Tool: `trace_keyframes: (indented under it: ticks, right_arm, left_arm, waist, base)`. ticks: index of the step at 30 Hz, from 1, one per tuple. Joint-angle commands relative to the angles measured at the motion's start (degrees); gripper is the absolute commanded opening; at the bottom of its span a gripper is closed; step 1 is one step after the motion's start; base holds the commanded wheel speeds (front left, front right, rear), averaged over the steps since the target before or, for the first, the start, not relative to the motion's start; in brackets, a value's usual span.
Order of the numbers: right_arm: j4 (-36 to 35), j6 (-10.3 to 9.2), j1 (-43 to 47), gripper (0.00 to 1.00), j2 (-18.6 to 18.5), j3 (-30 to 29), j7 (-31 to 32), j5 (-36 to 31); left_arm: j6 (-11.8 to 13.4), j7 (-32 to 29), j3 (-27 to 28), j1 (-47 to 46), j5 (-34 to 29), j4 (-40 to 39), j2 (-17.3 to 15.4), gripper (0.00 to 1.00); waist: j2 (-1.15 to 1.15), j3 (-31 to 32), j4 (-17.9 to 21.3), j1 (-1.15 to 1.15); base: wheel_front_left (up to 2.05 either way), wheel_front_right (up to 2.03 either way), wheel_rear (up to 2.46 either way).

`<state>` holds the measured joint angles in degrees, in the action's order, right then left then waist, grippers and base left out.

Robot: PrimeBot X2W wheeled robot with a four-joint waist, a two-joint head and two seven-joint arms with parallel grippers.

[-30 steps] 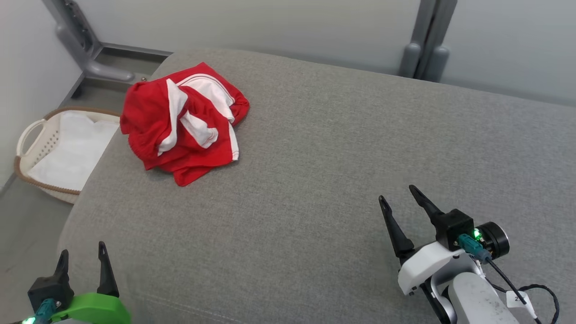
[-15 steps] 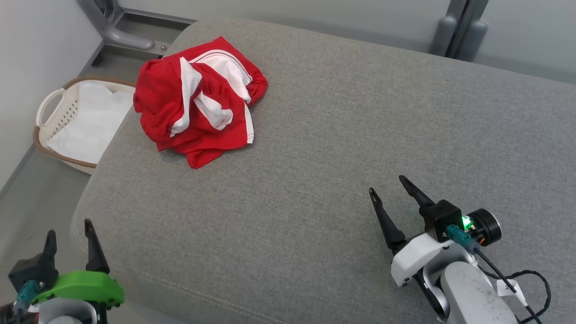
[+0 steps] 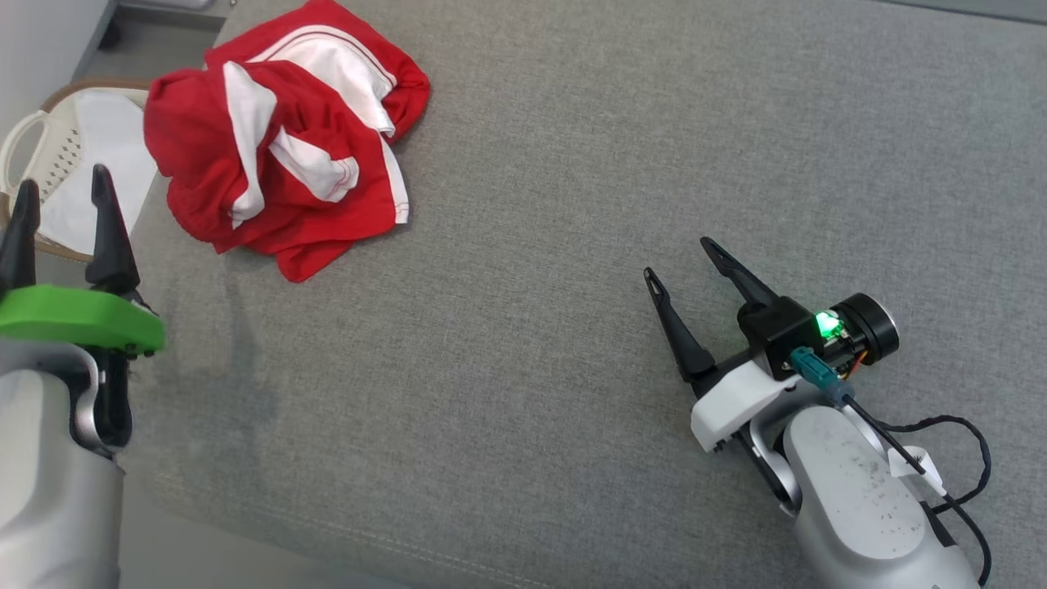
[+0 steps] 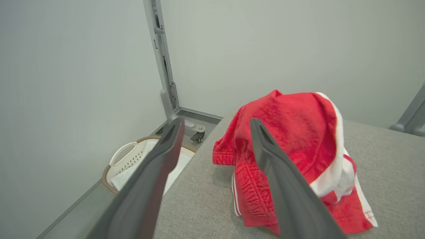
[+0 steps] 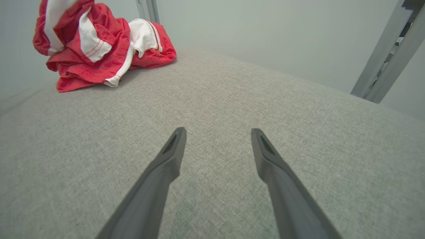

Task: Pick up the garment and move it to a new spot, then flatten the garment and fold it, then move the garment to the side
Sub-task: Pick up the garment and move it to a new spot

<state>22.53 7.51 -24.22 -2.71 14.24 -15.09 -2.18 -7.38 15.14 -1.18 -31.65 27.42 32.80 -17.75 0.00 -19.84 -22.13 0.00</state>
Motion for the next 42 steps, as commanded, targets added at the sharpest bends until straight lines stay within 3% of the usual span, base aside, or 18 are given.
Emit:
trace_keyframes:
  ticks: [1,11,17,24,25,26,35,38,42]
  right_arm:
    - [-0.3,-0.04,-0.8,1.00,-0.4,0.2,-0.1,-0.3]
    - [-0.7,-0.05,-2.0,1.00,-0.5,1.5,-0.1,-0.2]
    - [-1.5,-0.06,-3.1,1.00,-0.7,2.7,-0.1,0.5]
    - [-2.9,-0.07,-3.5,1.00,-0.8,3.0,0.0,0.8]
    - [-3.0,-0.07,-3.4,1.00,-0.9,2.8,0.0,0.7]
    - [-2.9,-0.07,-3.3,1.00,-0.9,2.6,0.0,0.7]
    - [-3.3,-0.07,-0.6,1.00,-0.6,0.9,0.0,2.4]
    - [-3.4,-0.06,0.3,1.00,-0.4,0.9,0.0,2.5]
    - [-4.0,-0.06,1.8,1.00,-0.3,0.2,-0.1,4.5]
  left_arm:
    - [-0.2,0.0,-1.6,-2.0,2.0,0.2,-1.4,1.00]
    - [-0.2,0.0,-20.3,-12.4,19.5,7.2,-11.1,1.00]
    - [-0.2,-4.0,-30.2,-15.8,30.4,10.8,-14.7,1.00]
    - [-0.2,-8.2,-37.7,-17.2,39.5,12.9,-17.0,1.00]
    - [-0.2,-8.4,-38.7,-17.6,39.9,13.3,-17.3,0.32]
    - [-0.2,-7.6,-39.1,-18.1,40.6,13.6,-17.6,0.00]
    - [-0.2,-0.6,-43.3,-21.5,40.4,15.0,-20.8,0.00]
    - [-0.2,0.1,-42.7,-22.6,39.0,14.6,-21.5,0.00]
    - [-0.2,0.1,-37.8,-22.9,35.1,11.5,-22.0,0.00]
  waist:
    - [0.00,-4.1,2.4,0.00]
    - [0.00,-8.1,6.0,0.00]
    - [0.00,-10.0,8.9,0.00]
    - [0.00,-11.8,11.2,0.00]
    - [0.00,-11.9,11.3,0.00]
    - [0.00,-11.9,11.5,0.00]
    - [0.00,-7.4,12.3,0.00]
    - [0.00,-5.1,12.3,0.00]
    - [0.00,-1.6,12.8,0.00]
  base:
    - [0.00,0.00,0.00]
    - [0.00,0.00,0.00]
    - [0.00,0.00,0.00]
    - [0.00,0.00,0.00]
    - [0.00,0.00,0.00]
    - [0.00,0.00,0.00]
    - [0.00,0.00,0.00]
    - [0.00,0.00,0.00]
    - [0.00,0.00,0.00]
